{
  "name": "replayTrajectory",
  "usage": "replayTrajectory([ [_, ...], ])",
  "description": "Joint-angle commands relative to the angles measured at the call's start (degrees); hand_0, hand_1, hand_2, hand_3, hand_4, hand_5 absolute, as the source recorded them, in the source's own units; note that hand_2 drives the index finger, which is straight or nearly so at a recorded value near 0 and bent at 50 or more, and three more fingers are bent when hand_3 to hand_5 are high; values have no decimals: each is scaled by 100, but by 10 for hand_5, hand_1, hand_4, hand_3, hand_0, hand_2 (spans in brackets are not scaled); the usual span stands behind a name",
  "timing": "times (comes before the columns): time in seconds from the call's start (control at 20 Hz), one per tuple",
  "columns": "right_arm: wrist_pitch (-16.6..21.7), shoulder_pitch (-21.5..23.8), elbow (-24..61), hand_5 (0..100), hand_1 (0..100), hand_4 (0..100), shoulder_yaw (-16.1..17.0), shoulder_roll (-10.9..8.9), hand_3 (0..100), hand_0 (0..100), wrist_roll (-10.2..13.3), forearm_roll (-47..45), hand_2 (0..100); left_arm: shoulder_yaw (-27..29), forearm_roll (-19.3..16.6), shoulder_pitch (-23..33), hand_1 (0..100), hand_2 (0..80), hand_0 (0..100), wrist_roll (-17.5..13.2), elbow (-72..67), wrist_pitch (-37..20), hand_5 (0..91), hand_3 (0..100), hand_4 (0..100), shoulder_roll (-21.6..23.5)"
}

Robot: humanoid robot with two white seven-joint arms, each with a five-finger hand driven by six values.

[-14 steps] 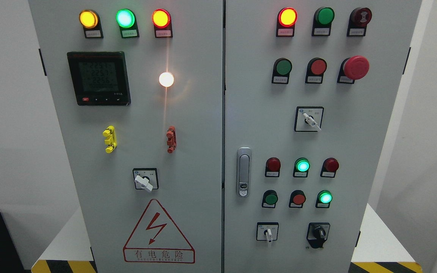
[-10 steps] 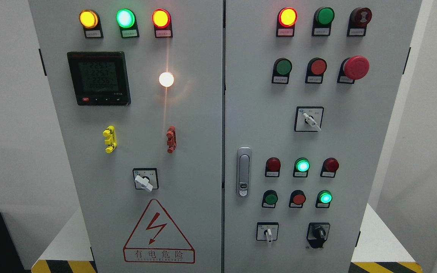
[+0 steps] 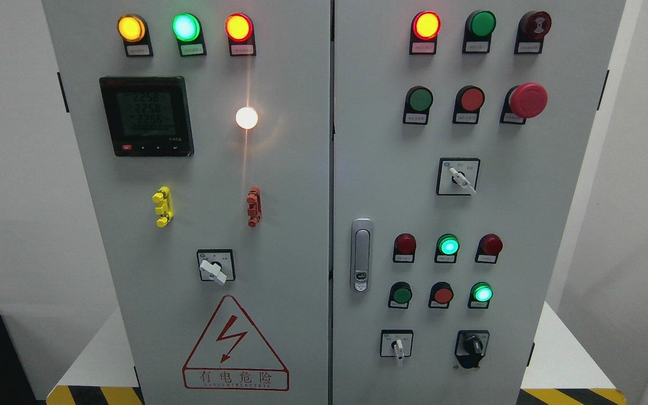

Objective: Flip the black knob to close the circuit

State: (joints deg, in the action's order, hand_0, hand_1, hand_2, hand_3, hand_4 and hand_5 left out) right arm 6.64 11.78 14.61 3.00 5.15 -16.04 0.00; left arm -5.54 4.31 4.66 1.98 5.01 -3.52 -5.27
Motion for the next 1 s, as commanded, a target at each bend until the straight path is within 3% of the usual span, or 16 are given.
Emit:
replayTrajectory([
  [0.0, -22, 9, 471, 0, 103, 0, 7, 12, 0, 0, -163, -35, 0, 0, 0, 0, 556, 0, 120, 4, 0, 0, 0, 0, 0, 0],
  [0.4, -505, 18, 2455, 0, 123, 0, 16, -66, 0, 0, -110, 61, 0, 0, 0, 0, 556, 0, 120, 4, 0, 0, 0, 0, 0, 0],
  [0.55, -584, 9, 3238, 0, 134, 0, 86, -198, 0, 0, -101, 1130, 0, 0, 0, 0, 556, 0, 120, 4, 0, 0, 0, 0, 0, 0],
  [0.8, -602, 9, 4644, 0, 149, 0, 420, -190, 11, 0, -75, 2669, 0, 0, 0, 0, 556, 0, 120, 4, 0, 0, 0, 0, 0, 0],
  [0.9, -611, 0, 5277, 0, 152, 0, 534, -172, 77, 0, -75, 3162, 10, 0, 0, 0, 556, 0, 120, 4, 0, 0, 0, 0, 0, 0],
  [0.95, -646, 0, 5593, 0, 155, 54, 535, -172, 129, 0, -75, 3382, 58, 0, 0, 0, 556, 0, 120, 4, 0, 0, 0, 0, 0, 0],
])
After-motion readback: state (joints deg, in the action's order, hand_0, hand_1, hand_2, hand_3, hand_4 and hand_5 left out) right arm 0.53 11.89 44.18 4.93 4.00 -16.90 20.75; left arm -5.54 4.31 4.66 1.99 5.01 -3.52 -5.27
